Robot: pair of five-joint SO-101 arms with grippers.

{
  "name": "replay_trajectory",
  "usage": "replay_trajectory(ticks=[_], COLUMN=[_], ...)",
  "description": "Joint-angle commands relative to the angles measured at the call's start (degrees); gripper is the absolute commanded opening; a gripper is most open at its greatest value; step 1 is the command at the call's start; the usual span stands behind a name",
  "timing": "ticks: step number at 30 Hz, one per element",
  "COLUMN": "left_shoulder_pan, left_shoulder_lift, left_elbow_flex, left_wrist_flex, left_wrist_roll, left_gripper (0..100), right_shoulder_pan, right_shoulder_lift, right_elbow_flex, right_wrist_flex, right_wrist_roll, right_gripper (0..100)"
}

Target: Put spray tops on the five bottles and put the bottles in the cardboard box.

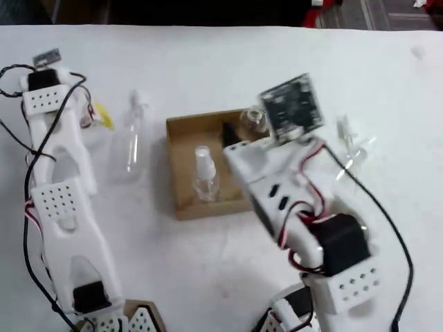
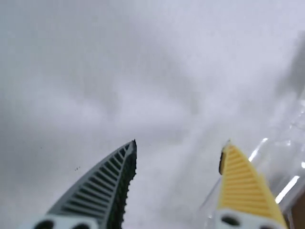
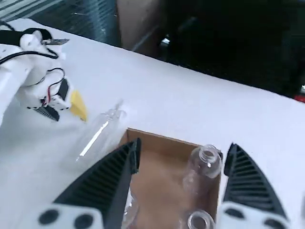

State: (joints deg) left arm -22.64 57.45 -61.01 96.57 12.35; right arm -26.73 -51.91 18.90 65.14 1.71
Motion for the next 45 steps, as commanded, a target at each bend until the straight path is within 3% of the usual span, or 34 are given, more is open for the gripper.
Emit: replay_trajectory(ticks=[1, 7, 12, 20, 25, 35, 41, 45], left_shoulder_pan=[2.15, 7.52, 12.53, 12.62, 13.85, 12.7, 12.26, 12.44], left_shoulder_lift=[-2.15, -4.0, -4.18, -4.18, -3.47, -3.56, -3.47, -3.47], left_elbow_flex=[-1.76, -9.41, -13.36, -23.65, -23.47, -1.58, 3.16, 4.31], left_wrist_flex=[-0.88, -0.09, 5.27, 4.57, -2.2, -17.93, -19.08, -19.08], left_wrist_roll=[-4.84, -12.04, -13.54, -6.86, -6.68, -6.68, -7.03, -6.86], left_gripper=[27, 27, 26, 27, 26, 26, 16, 17], right_shoulder_pan=[12.18, 27.38, 34.68, 33.54, 32.57, 32.57, 32.57, 32.57], right_shoulder_lift=[-0.84, -0.75, -0.75, -1.19, -1.1, -0.84, -0.92, -0.92], right_elbow_flex=[-4.13, 3.6, 15.47, 33.41, 35.6, 36.22, 37.8, 37.8], right_wrist_flex=[5.05, 6.64, 0.92, -13.49, -15.52, -15.52, -17.19, -17.19], right_wrist_roll=[-3.69, -3.87, -3.96, -3.96, -3.52, -3.69, -3.52, -3.52], right_gripper=[25.2, 25.1, 25.1, 24.8, 21.2, 20.9, 20.9, 20.9])
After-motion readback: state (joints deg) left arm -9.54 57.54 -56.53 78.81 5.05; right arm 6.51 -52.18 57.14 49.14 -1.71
